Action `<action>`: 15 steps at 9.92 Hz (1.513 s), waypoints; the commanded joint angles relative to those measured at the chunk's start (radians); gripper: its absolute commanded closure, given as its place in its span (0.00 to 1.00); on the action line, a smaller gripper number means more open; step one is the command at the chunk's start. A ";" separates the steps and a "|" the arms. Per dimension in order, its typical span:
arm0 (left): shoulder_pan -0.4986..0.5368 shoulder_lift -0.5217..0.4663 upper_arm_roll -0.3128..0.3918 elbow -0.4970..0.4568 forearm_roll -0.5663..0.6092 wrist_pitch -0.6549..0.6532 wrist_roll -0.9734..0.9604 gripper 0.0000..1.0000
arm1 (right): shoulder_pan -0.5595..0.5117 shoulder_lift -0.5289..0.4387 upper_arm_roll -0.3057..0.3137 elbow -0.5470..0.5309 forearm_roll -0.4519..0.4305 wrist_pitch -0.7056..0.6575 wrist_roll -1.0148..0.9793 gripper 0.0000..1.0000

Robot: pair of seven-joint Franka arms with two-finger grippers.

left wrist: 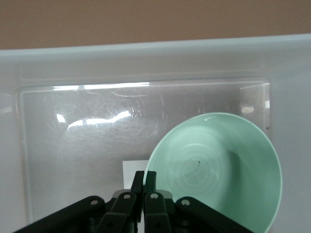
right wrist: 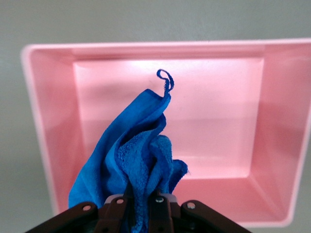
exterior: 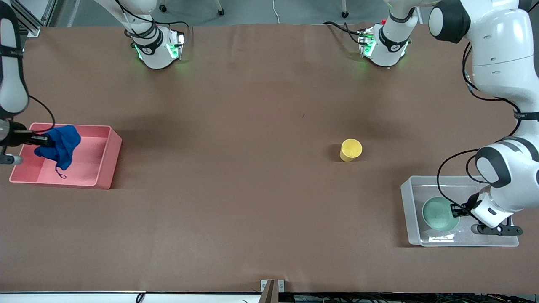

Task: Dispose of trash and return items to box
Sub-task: 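Release the cloth into the pink tray while the left gripper releases the bowl, then move the left gripper to the yellow cup and grasp its rim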

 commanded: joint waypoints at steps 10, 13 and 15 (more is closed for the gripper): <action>0.009 -0.526 -0.098 -0.373 -0.001 -0.138 -0.001 0.04 | 0.126 -0.090 0.031 0.181 0.000 -0.226 0.179 0.00; 0.041 -0.748 -0.227 -0.648 0.111 -0.117 -0.076 0.04 | 0.270 -0.207 0.032 0.183 0.008 -0.307 0.446 0.00; 0.040 -0.800 -0.320 -0.767 0.112 -0.054 -0.184 0.04 | 0.267 -0.308 0.025 0.219 0.100 -0.423 0.454 0.00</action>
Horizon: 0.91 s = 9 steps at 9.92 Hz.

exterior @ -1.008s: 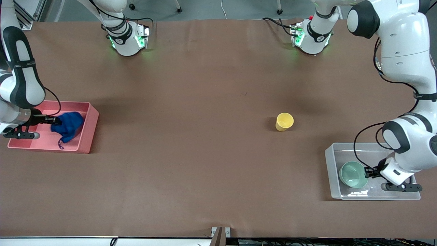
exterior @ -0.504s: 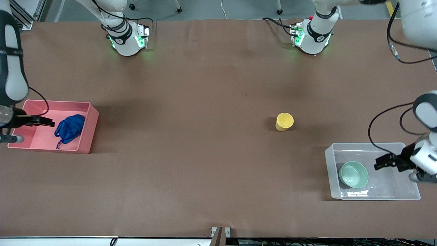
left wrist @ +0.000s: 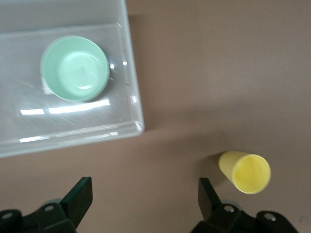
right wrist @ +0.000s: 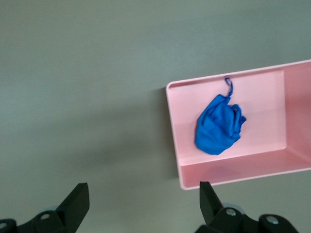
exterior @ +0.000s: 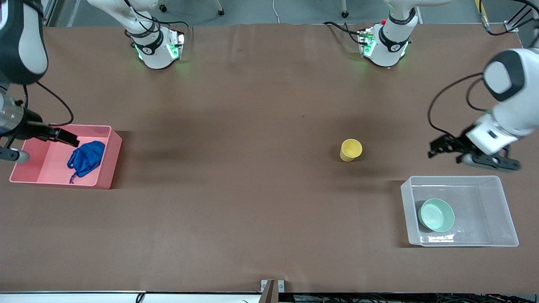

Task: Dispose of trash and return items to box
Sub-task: 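Move the left gripper to the yellow cup and grasp its rim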

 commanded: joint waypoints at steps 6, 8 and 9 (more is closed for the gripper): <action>0.001 0.112 -0.246 -0.276 0.023 0.342 -0.162 0.05 | -0.019 -0.077 -0.016 0.265 0.021 -0.322 -0.115 0.00; -0.010 0.186 -0.256 -0.274 0.052 0.417 -0.162 0.06 | -0.016 -0.074 -0.013 0.266 -0.011 -0.322 -0.143 0.00; -0.024 0.220 -0.263 -0.274 0.052 0.474 -0.163 0.08 | -0.016 -0.068 -0.013 0.274 -0.016 -0.325 -0.145 0.00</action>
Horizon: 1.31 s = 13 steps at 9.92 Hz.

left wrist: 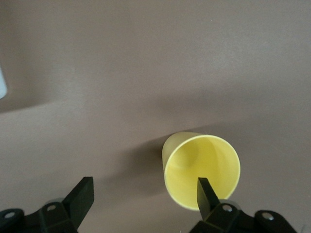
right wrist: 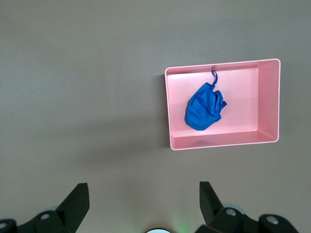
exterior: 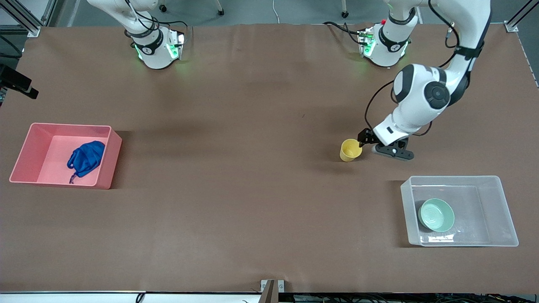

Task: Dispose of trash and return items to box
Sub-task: 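Move the left gripper to the yellow cup and grasp its rim, then lift the yellow cup with the left gripper and carry it over the bowl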

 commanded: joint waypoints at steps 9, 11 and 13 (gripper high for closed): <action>-0.009 0.040 -0.013 0.039 0.025 -0.022 -0.009 1.00 | -0.012 0.041 0.005 0.055 -0.017 -0.025 -0.040 0.00; -0.015 0.056 0.067 0.201 0.025 -0.094 0.006 1.00 | -0.009 0.041 0.005 0.054 -0.015 -0.030 0.002 0.00; -0.013 0.136 0.153 0.428 0.027 -0.229 0.049 1.00 | -0.011 0.041 0.005 0.057 -0.008 -0.031 0.003 0.00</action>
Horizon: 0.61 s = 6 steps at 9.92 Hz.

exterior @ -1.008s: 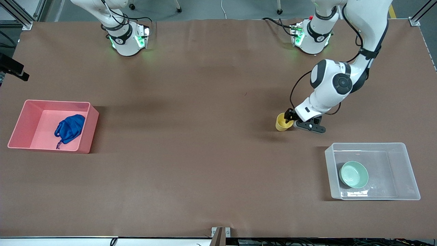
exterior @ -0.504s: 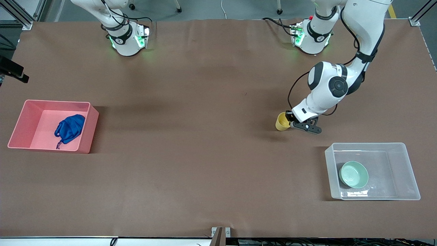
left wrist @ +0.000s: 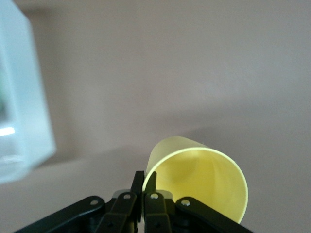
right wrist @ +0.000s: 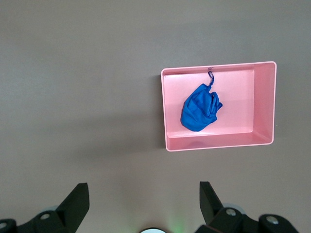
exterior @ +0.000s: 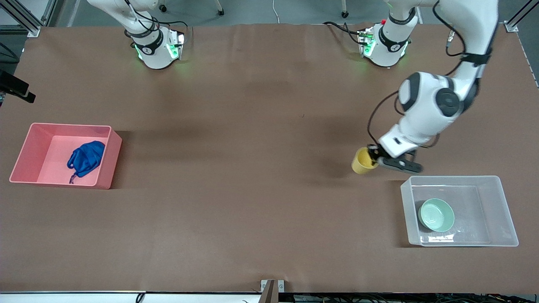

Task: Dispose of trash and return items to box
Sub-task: 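Lift the yellow cup with the left gripper and carry it over the bowl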

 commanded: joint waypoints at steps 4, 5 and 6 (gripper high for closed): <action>0.009 0.357 0.221 0.550 0.004 -0.213 0.177 0.98 | -0.008 0.005 0.008 0.016 0.004 -0.015 0.018 0.00; 0.009 0.398 0.275 0.563 -0.019 -0.213 0.231 0.98 | -0.008 0.005 0.008 0.016 0.005 -0.013 0.018 0.00; 0.010 0.408 0.296 0.561 -0.026 -0.213 0.267 0.98 | -0.008 0.005 0.008 0.016 0.005 -0.013 0.018 0.00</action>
